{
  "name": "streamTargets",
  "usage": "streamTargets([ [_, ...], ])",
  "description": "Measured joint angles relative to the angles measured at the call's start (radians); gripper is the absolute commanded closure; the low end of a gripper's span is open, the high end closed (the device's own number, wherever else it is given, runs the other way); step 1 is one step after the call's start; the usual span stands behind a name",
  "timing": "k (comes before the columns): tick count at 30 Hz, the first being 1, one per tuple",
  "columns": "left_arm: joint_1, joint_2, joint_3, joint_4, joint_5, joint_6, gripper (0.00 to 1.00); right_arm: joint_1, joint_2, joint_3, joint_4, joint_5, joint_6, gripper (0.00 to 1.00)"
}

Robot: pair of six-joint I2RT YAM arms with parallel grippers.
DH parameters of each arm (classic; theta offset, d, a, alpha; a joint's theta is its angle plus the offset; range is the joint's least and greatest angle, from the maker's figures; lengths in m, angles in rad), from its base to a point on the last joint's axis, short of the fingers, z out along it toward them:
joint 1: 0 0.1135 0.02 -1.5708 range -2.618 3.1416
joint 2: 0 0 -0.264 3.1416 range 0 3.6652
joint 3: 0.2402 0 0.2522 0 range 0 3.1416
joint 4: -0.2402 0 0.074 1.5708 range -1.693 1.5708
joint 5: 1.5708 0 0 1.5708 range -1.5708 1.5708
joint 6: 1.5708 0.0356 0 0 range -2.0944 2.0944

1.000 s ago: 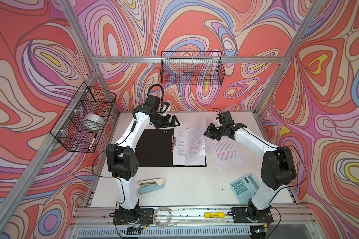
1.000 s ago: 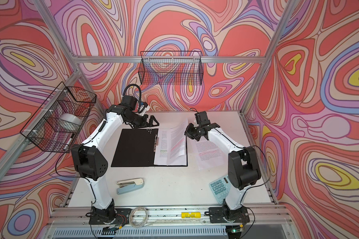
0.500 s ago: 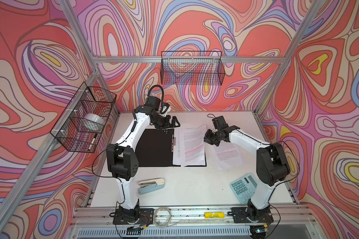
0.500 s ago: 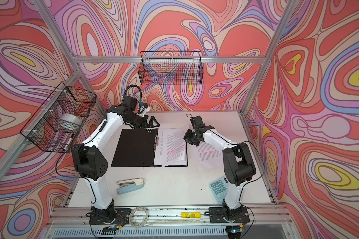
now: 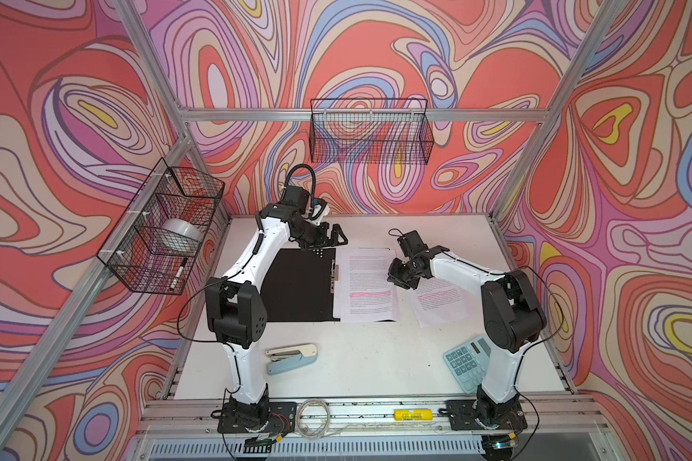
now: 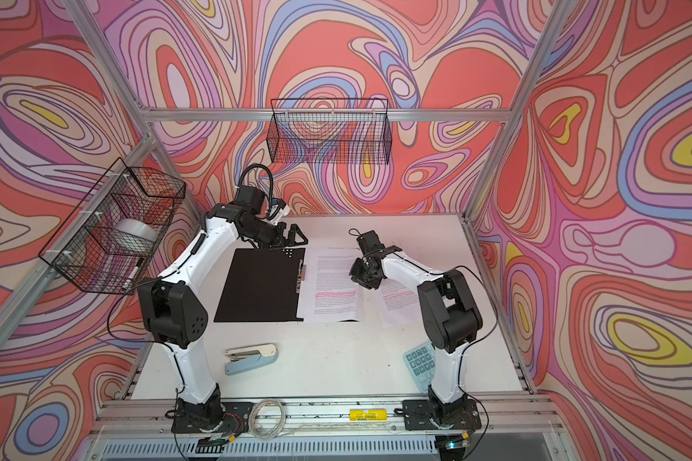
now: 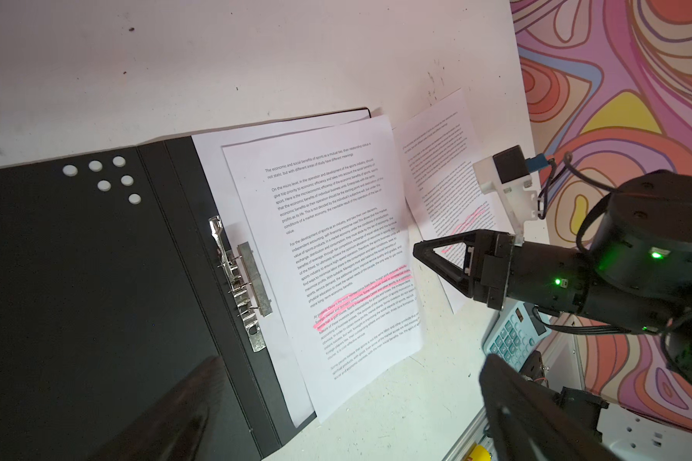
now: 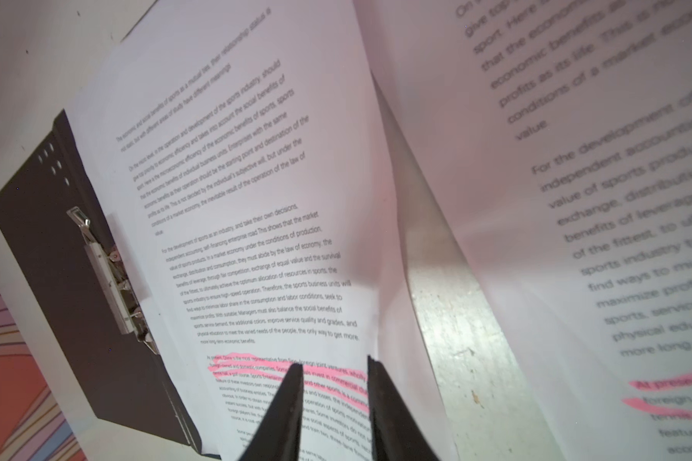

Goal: Put the files into the folder
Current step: 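Lower the sheet onto the first sheet in the folder with the right gripper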

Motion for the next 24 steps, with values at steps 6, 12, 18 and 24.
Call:
streamTargets([
  [6, 0.000, -0.001, -0.010, 0.000, 0.000, 0.000, 0.00, 0.015, 0.000, 0.010, -0.018, 0.026, -0.014, 0.72],
  [12, 0.000, -0.012, -0.037, 0.003, -0.001, 0.001, 0.00, 0.019, -0.025, -0.043, -0.023, 0.045, -0.025, 0.86],
  [18, 0.000, -0.017, -0.074, 0.016, -0.001, 0.000, 0.00, 0.020, -0.029, -0.086, -0.006, 0.035, -0.019, 0.92],
  [24, 0.000, -0.017, -0.113, 0.026, -0.002, -0.008, 0.00, 0.020, -0.019, -0.085, 0.029, 0.013, -0.015, 0.94],
])
